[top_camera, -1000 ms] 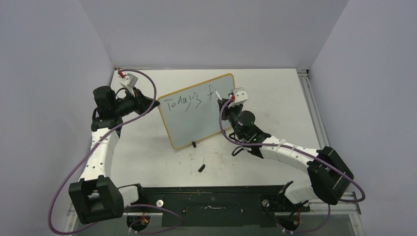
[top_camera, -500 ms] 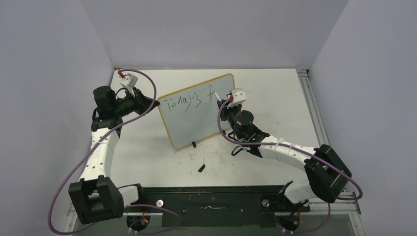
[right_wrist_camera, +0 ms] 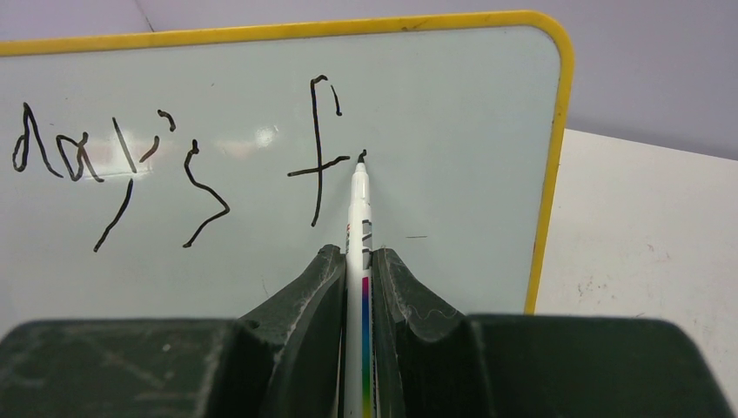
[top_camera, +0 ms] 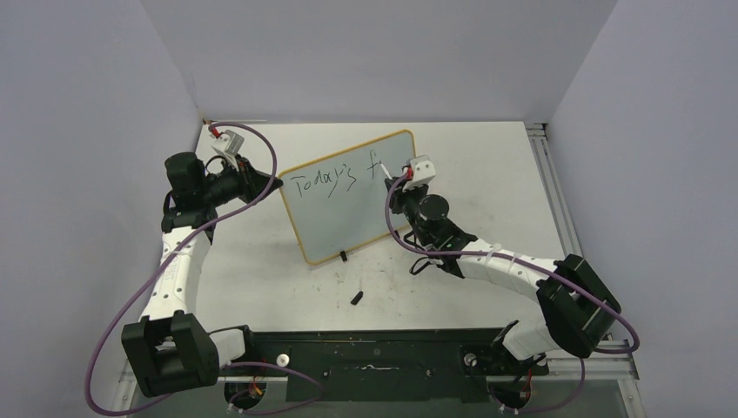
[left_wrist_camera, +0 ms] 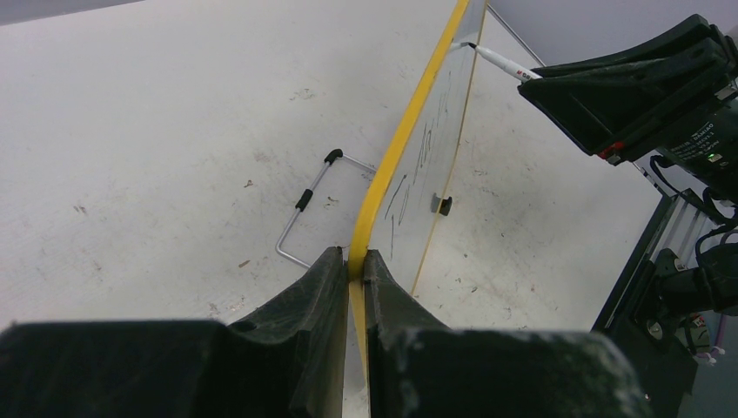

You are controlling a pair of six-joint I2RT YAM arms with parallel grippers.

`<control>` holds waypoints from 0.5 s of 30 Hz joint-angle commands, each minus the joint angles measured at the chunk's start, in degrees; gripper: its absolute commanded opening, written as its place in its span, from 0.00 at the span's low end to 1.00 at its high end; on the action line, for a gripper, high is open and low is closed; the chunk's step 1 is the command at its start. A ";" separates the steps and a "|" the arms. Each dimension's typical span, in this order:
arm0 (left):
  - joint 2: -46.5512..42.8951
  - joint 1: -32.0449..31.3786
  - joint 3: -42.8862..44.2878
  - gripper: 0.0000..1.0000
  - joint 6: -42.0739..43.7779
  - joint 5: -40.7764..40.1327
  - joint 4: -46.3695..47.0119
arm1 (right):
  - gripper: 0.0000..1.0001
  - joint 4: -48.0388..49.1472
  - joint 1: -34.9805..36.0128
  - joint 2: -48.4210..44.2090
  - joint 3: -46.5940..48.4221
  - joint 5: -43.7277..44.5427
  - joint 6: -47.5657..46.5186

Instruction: Write a sentence on the whiteboard

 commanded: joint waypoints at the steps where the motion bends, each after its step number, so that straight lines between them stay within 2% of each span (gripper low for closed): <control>1: -0.62 0.35 0.10 0.00 0.63 0.90 0.48 | 0.05 0.67 -0.32 0.21 -1.19 -1.49 1.29; 15: -0.60 0.39 0.08 0.00 0.63 0.98 0.51 | 0.05 -0.72 -0.33 -1.51 -2.56 1.82 1.50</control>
